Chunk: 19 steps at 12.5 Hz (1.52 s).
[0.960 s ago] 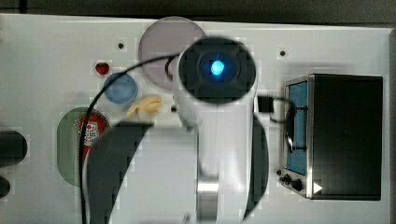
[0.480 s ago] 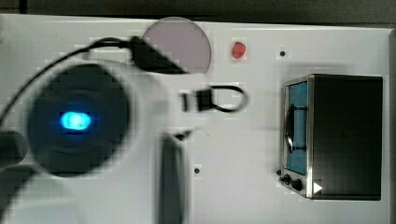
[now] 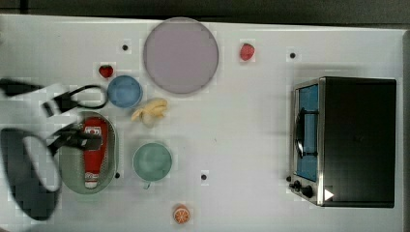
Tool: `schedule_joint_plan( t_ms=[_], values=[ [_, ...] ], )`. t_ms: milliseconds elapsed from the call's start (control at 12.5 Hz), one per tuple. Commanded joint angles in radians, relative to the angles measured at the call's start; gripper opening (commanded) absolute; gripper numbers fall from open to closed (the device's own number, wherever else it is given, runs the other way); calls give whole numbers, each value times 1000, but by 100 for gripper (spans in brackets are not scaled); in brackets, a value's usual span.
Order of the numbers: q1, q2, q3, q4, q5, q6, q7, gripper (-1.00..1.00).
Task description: Pick ketchup from strainer and place it on the table
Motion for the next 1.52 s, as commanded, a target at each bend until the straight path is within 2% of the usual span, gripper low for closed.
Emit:
schedule_joint_plan(
  t_ms=[80, 400, 800, 1040, 1520],
  values=[
    [21, 45, 62, -41, 5, 62, 48, 100],
    [45, 143, 117, -178, -13, 344, 63, 100],
    [56, 285, 105, -322, -220, 664, 209, 100],
    [57, 393, 83, -315, -360, 716, 250, 100],
    [86, 563, 28, -263, -513, 764, 344, 100]
  ],
)
